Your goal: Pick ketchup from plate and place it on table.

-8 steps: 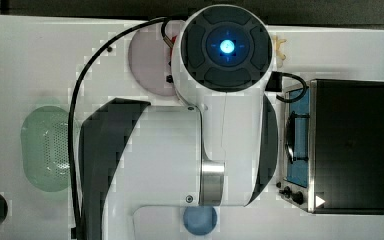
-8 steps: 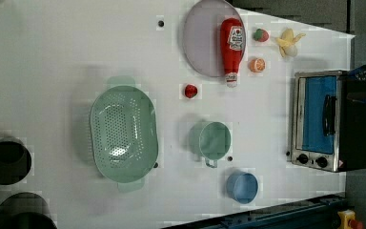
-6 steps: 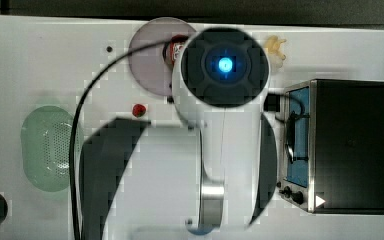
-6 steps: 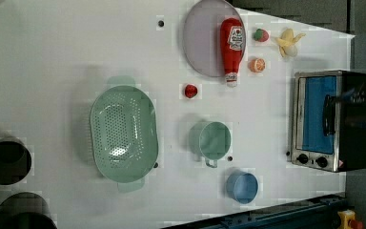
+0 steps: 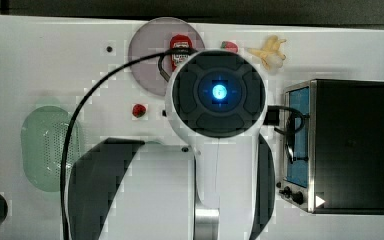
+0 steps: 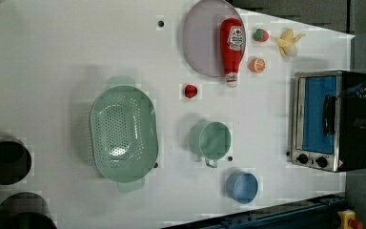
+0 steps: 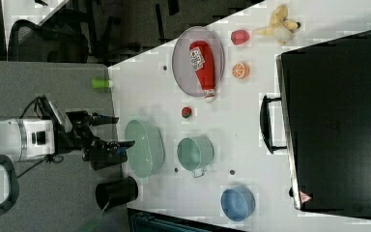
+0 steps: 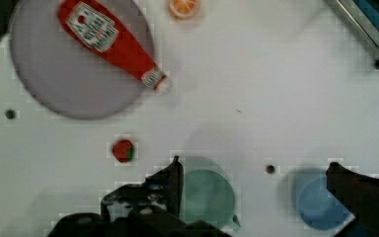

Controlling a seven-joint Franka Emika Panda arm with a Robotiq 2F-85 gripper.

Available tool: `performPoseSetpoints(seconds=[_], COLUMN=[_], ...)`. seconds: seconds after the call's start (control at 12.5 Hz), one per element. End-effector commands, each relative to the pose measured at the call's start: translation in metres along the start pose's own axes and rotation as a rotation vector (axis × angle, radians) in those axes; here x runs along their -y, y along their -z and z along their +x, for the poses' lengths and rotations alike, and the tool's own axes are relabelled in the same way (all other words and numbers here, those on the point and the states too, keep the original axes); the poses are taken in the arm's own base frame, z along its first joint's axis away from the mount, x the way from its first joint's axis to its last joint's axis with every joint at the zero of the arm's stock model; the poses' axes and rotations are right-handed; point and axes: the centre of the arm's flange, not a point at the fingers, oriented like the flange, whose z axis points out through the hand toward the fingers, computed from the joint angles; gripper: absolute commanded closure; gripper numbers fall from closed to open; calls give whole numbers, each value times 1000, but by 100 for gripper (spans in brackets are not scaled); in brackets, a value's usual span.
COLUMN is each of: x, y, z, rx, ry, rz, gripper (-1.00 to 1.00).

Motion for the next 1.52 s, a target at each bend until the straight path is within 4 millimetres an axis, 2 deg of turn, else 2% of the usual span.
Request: performPoseSetpoints(seconds=[0.08,0.64,1.52], x=[13,55,118], y=[-50,-137,-273], z=[18,40,82], rx=[56,71,33], ry=[13,68,677], rz=[-44,-36,38], gripper=[-100,-100,-100])
